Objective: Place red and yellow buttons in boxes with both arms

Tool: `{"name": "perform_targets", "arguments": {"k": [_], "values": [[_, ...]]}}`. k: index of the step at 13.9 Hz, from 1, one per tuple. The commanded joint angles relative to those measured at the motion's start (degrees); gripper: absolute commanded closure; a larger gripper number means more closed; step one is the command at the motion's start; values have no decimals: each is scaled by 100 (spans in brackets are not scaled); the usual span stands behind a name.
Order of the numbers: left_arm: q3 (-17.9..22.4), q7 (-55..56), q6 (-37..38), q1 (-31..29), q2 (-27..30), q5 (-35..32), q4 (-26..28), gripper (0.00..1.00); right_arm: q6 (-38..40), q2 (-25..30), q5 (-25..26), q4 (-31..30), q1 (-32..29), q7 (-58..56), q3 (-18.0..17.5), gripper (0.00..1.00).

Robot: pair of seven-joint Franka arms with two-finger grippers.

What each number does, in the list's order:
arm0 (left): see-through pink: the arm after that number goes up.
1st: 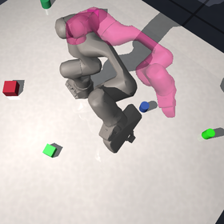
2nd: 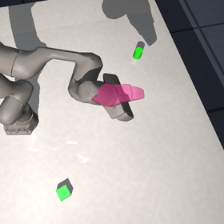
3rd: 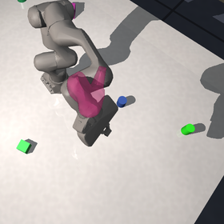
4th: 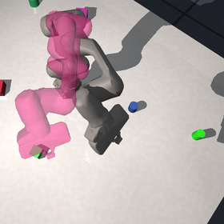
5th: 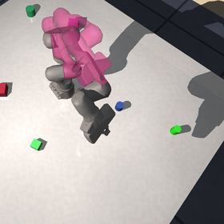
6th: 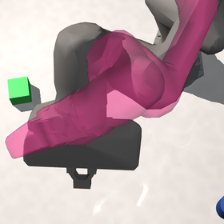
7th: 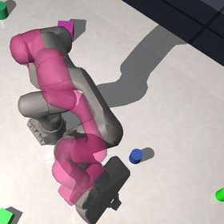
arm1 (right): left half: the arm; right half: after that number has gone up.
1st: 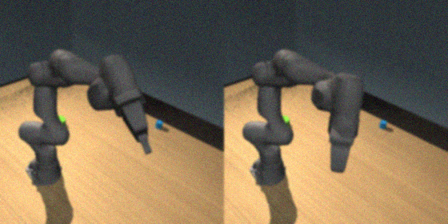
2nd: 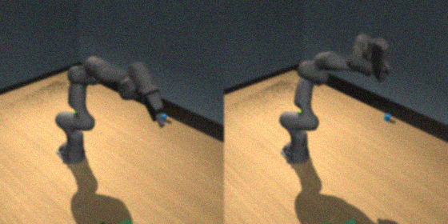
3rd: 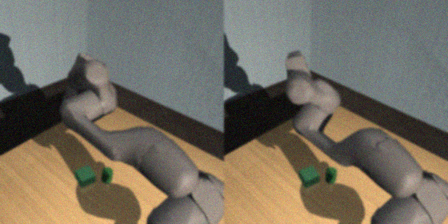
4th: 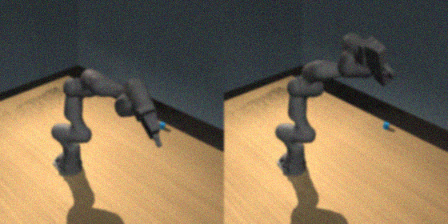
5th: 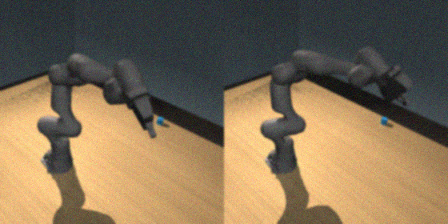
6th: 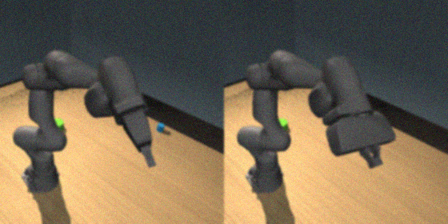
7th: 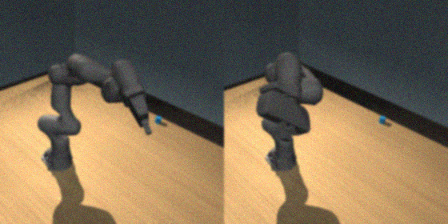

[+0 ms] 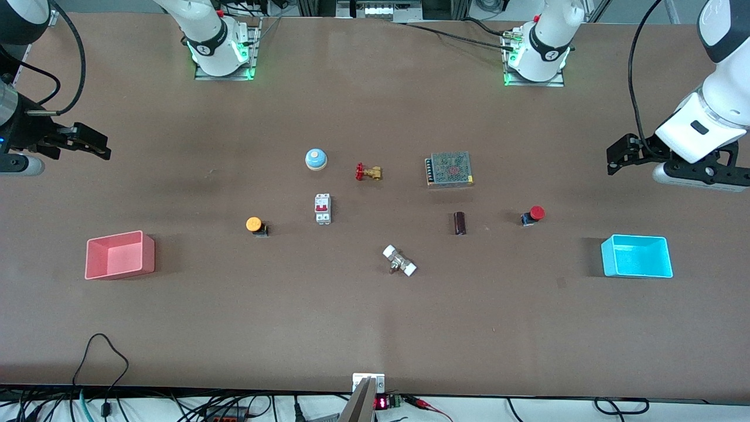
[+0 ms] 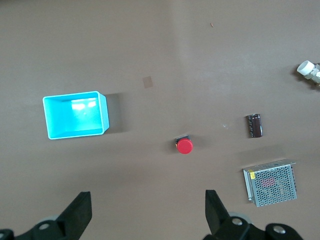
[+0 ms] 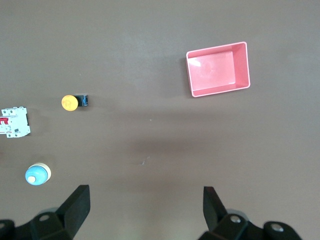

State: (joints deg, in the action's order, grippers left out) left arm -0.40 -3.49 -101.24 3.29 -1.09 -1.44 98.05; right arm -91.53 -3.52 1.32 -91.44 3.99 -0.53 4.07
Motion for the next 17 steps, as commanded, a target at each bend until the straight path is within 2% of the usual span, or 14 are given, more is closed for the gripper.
{"name": "perform_targets", "arguments": {"k": [1, 6, 8, 11, 13, 17], "values": [[58, -100, 69, 67, 47, -31, -14, 0, 91, -95, 35, 161, 41, -61, 32, 0], [58, -65, 78, 67, 21, -31, -5, 0, 65, -174, 0, 153, 102, -26, 23, 0], [58, -82, 104, 67, -14, -31, 4, 0, 65, -227, -27, 57, 146, -35, -81, 0], [49, -65, 367, 110, -618, -58, -5, 0, -65, -525, -79, -102, 225, 87, -371, 0], [40, 5, 351, 102, -1014, -40, 4, 0, -880, -605, -185, -434, 295, 158, -460, 0], [40, 814, -525, 137, -1691, -31, 275, 0, -1629, -1035, -176, -656, 524, 686, -521, 0]]}}
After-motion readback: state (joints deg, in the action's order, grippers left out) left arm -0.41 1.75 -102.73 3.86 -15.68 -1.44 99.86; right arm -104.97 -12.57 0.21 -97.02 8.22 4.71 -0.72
